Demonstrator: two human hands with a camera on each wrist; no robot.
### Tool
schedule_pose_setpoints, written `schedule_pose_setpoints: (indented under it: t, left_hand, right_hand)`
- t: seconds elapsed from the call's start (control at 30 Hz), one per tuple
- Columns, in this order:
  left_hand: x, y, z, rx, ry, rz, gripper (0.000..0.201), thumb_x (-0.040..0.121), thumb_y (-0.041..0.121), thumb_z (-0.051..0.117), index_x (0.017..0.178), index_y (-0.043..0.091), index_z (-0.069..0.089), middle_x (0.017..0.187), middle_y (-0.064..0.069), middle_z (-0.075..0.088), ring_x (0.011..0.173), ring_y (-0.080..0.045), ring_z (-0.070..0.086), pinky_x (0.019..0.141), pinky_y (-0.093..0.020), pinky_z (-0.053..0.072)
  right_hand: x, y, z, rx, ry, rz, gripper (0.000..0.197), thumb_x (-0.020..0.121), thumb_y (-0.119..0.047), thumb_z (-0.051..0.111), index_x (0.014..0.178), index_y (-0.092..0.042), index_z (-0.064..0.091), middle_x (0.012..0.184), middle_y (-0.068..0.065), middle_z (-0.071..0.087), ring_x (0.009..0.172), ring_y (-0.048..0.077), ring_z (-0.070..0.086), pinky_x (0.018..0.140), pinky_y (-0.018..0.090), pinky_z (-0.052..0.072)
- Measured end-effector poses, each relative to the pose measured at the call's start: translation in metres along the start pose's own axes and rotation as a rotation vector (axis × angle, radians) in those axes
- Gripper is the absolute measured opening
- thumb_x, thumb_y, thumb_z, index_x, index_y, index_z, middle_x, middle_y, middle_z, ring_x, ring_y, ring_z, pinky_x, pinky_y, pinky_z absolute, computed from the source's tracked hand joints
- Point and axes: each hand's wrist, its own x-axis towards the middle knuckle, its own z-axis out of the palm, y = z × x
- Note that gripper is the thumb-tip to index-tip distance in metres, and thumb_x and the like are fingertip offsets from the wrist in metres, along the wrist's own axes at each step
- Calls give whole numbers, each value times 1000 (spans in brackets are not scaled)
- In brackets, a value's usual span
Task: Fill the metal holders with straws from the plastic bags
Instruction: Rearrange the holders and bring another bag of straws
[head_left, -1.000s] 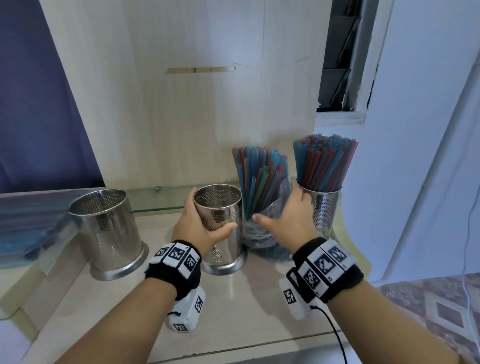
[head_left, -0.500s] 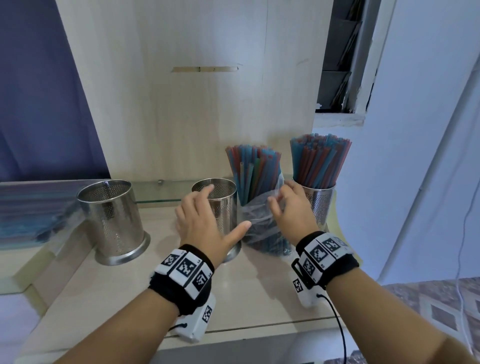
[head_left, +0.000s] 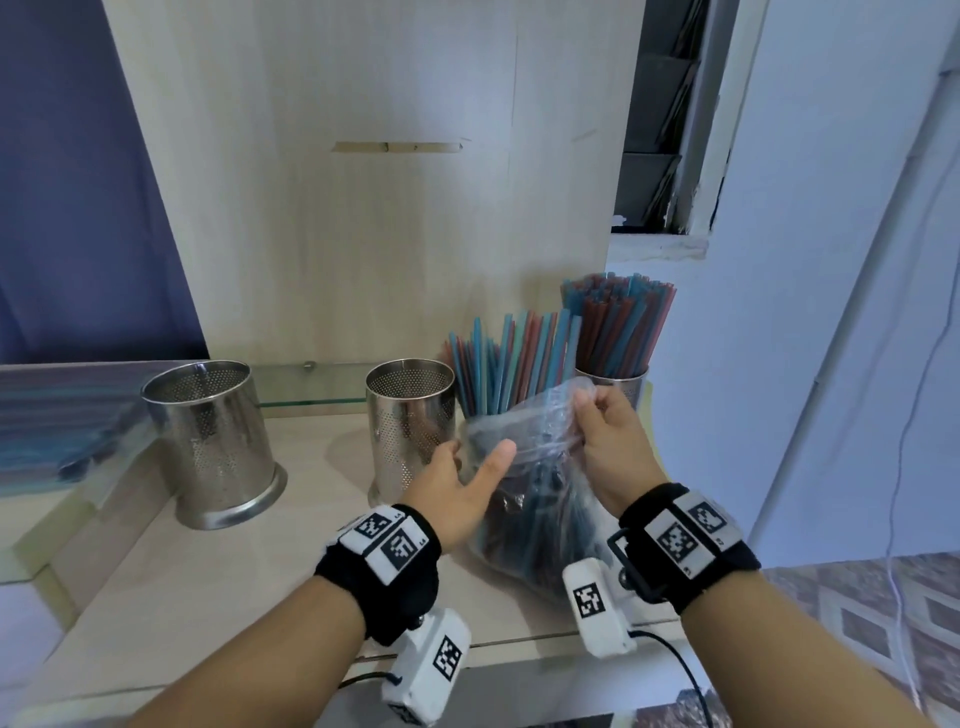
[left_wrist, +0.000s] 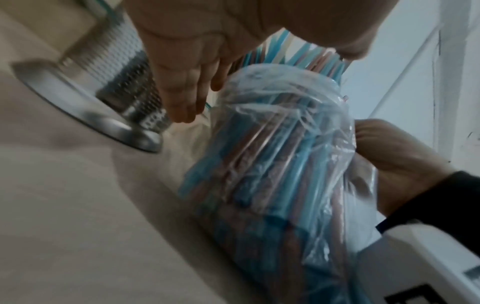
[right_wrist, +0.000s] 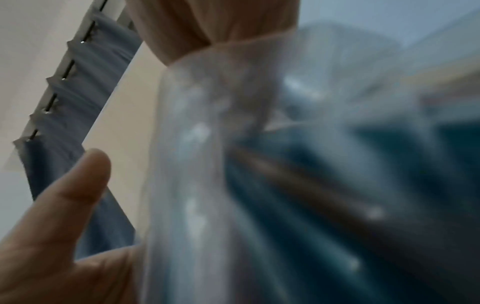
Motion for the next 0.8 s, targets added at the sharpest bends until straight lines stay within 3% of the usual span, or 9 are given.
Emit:
schedule_pose_setpoints:
  t: [0.07,0.13,0.23,0.33,0.4,0.5,0.63,0.73,0.8]
  left_hand:
    - [5,-1,6,-111,-79,7,129,42,99,55,140,16,42,132,5,60,120,-13,57,109,-41,41]
    - [10,0,12,-230,-90,20,115,43,85,74,133,16,49,124,5,66,114,-11,62,106,-40,45]
    - [16,-2,18,-306,-139,36,93,54,58,90,126,9,56,117,-4,70,110,-19,66,101,-44,49]
    - [15,-1,16,-319,-181,92,93,53,43,95,126,5,53,117,-10,69,111,-24,66,98,-48,50]
    - [14,5,13,-344,-202,147,98,49,36,96,129,7,46,120,-7,68,112,-20,65,98,-41,51]
    - [19,6,8,-316,-263,189,103,48,32,96,133,8,43,124,-5,66,116,-18,63,102,-41,48]
    - [21,12,-5,-346,-318,150,96,51,30,98,129,-1,50,120,-17,67,114,-32,63,102,-51,47]
    - [17,31,-16,-356,-269,212,57,60,1,77,113,-10,59,106,-23,70,98,-28,69,83,-31,56]
    - [21,43,-20,-290,-92,252,62,57,10,75,116,3,56,106,-15,68,97,-23,67,78,-25,55]
  right_hand:
    - [-4,-1,-9,186,-116,117,19,105,-17,41,91,-8,49,89,21,58,78,29,57,77,42,54]
    - [-7,-6,-15,314,-216,189,17,104,-15,41,93,-5,50,97,28,62,84,34,62,78,45,57]
    - [-11,-9,-23,406,-229,240,7,101,-8,46,106,-6,50,88,18,71,74,27,71,64,36,61]
    - [-10,-2,-32,116,-208,224,48,99,-11,54,143,-11,34,92,9,72,74,18,72,65,29,58]
    - [-10,1,-39,-255,-247,118,55,100,-24,55,150,-11,35,92,3,67,74,15,69,63,23,54]
    - [-12,-3,-46,-479,-344,-114,47,94,-44,51,127,-13,62,102,4,73,90,28,71,79,37,59]
    - [-19,-11,-47,-281,-416,-82,34,84,-40,56,103,-13,47,83,2,63,62,16,59,64,27,49]
    - [-23,-17,-44,-108,-410,-150,30,82,-27,64,98,-12,43,81,-6,66,70,8,64,67,22,53]
    - [-25,-19,-37,-80,-286,-258,28,84,-24,67,94,-14,43,81,-2,62,73,10,64,67,27,54]
